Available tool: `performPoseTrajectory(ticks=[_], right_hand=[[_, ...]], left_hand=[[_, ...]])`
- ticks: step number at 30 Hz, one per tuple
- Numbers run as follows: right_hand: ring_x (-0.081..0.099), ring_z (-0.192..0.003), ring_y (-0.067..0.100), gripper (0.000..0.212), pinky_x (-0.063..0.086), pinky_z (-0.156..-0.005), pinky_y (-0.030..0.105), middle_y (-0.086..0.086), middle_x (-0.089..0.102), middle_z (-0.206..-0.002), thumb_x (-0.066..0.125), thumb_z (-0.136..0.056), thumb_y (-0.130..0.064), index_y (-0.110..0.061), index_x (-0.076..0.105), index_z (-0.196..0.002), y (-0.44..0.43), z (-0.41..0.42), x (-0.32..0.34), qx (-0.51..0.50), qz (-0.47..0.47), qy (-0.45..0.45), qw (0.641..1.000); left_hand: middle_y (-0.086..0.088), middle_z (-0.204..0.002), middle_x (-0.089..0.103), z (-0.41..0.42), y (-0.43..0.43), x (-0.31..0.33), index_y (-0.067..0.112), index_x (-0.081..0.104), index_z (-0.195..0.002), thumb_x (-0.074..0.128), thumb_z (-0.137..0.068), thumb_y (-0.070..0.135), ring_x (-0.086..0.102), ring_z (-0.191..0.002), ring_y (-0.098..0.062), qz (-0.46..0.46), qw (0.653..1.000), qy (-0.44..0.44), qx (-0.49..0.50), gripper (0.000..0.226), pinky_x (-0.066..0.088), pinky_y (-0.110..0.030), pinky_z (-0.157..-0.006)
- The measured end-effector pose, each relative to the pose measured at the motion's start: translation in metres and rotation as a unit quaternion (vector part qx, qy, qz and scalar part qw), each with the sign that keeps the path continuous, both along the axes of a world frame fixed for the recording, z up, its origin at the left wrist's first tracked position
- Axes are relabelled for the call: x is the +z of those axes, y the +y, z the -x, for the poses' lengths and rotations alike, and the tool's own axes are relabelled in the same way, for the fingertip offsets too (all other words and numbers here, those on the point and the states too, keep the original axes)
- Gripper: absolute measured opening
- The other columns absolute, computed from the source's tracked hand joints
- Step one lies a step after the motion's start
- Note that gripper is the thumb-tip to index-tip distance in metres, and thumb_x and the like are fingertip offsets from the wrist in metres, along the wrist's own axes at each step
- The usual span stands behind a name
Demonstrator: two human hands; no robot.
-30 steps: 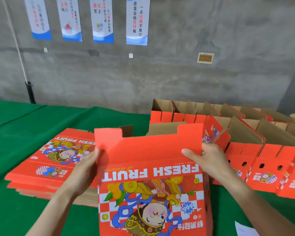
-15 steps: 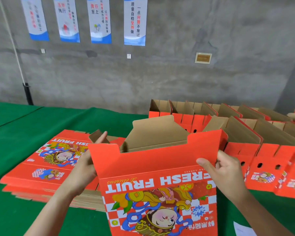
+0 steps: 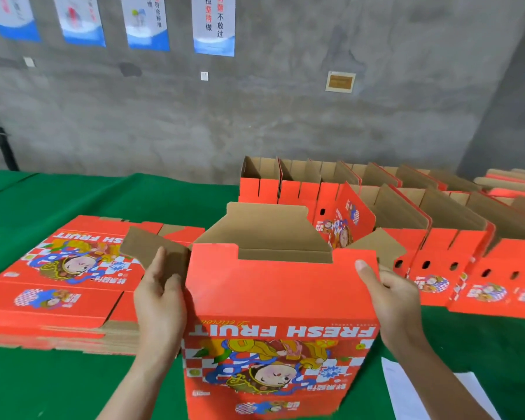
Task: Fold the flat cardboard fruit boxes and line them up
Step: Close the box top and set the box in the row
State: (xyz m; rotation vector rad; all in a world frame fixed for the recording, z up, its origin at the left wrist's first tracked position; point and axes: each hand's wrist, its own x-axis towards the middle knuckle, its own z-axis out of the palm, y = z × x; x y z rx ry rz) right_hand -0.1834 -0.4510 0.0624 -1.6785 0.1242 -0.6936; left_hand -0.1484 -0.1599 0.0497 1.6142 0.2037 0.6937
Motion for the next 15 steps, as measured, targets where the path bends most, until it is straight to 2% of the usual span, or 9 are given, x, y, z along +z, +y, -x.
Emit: performPoseTrajectory(ticks=[2,3,5,7,9,11,14,15], right_hand=[[0.062,-0.088,0.014,0.040,0.049,-0.078,0.036,-0.009,0.069,-0.094,0.069,-0.083,-0.028,-0.001,0.060,-0.054,-0.004,-0.002,-0.001,-0.012,0.028,0.015,0.999],[0.059,-0.105,0.012,0.029,0.045,-0.090,0.036,-0.011,0.064,-0.110,0.070,-0.084,-0.019,-0.007,0.065,-0.059,-0.005,-0.003,-0.001,-0.019,0.048,0.031,0.998],[0.048,-0.121,0.009,0.009,0.038,-0.104,0.035,-0.007,0.054,-0.128,0.071,-0.083,-0.012,-0.019,0.072,-0.080,-0.004,0.000,0.001,-0.022,0.077,0.058,0.995],[0.044,-0.124,0.009,0.027,0.032,-0.108,0.028,-0.001,0.050,-0.137,0.072,-0.082,-0.007,-0.011,0.069,-0.109,-0.003,0.002,0.001,-0.040,0.134,0.066,0.988],[0.042,-0.129,0.015,0.048,0.025,-0.108,0.022,0.004,0.047,-0.141,0.072,-0.081,-0.004,-0.001,0.058,-0.126,-0.001,0.004,0.002,-0.061,0.215,0.053,0.973],[0.034,-0.137,0.019,0.055,0.019,-0.110,0.021,0.005,0.042,-0.145,0.071,-0.082,-0.003,-0.002,0.051,-0.133,0.000,0.006,0.006,-0.053,0.283,0.046,0.956],[0.000,-0.143,0.002,0.062,-0.005,-0.113,0.018,-0.005,0.025,-0.151,0.068,-0.084,-0.005,-0.015,0.044,-0.140,-0.005,0.004,0.014,-0.025,0.415,0.020,0.909],[-0.005,-0.142,0.001,0.064,-0.011,-0.114,0.019,-0.009,0.021,-0.151,0.067,-0.083,-0.004,-0.018,0.042,-0.141,-0.008,0.002,0.018,-0.004,0.464,0.008,0.886]], left_hand=[[-0.004,-0.141,0.047,0.005,0.000,-0.002,0.006,0.043,-0.140,0.049,-0.096,0.007,0.042,-0.125,-0.005,-0.007,1.000,-0.001,-0.012,0.045,0.028,-0.018,-0.103],[-0.002,-0.144,0.044,0.007,0.000,-0.002,0.007,0.040,-0.142,0.053,-0.096,0.016,0.040,-0.127,-0.002,-0.008,1.000,0.004,-0.030,0.049,0.027,-0.017,-0.103],[-0.001,-0.146,0.042,0.008,0.001,0.000,0.010,0.036,-0.145,0.068,-0.086,0.025,0.040,-0.127,-0.003,-0.040,0.998,0.029,-0.049,0.069,0.028,-0.017,-0.102],[-0.006,-0.144,0.045,0.008,0.003,0.005,0.012,0.035,-0.145,0.079,-0.074,0.021,0.044,-0.127,-0.011,-0.113,0.991,0.053,-0.036,0.084,0.030,-0.019,-0.100],[-0.012,-0.144,0.043,0.008,0.005,0.010,0.010,0.035,-0.145,0.083,-0.069,0.015,0.043,-0.130,-0.019,-0.192,0.979,0.055,-0.035,0.090,0.032,-0.020,-0.098],[-0.017,-0.146,0.038,0.007,0.007,0.015,0.005,0.033,-0.145,0.084,-0.068,0.012,0.038,-0.134,-0.027,-0.254,0.965,0.059,-0.043,0.093,0.031,-0.032,-0.108],[-0.020,-0.145,0.035,0.007,0.008,0.021,0.004,0.036,-0.144,0.084,-0.068,0.012,0.033,-0.136,-0.035,-0.315,0.945,0.061,-0.059,0.090,0.030,-0.046,-0.111],[-0.020,-0.145,0.036,0.006,0.008,0.023,0.003,0.037,-0.143,0.083,-0.068,0.012,0.031,-0.136,-0.036,-0.337,0.938,0.057,-0.064,0.088,0.029,-0.049,-0.111]])
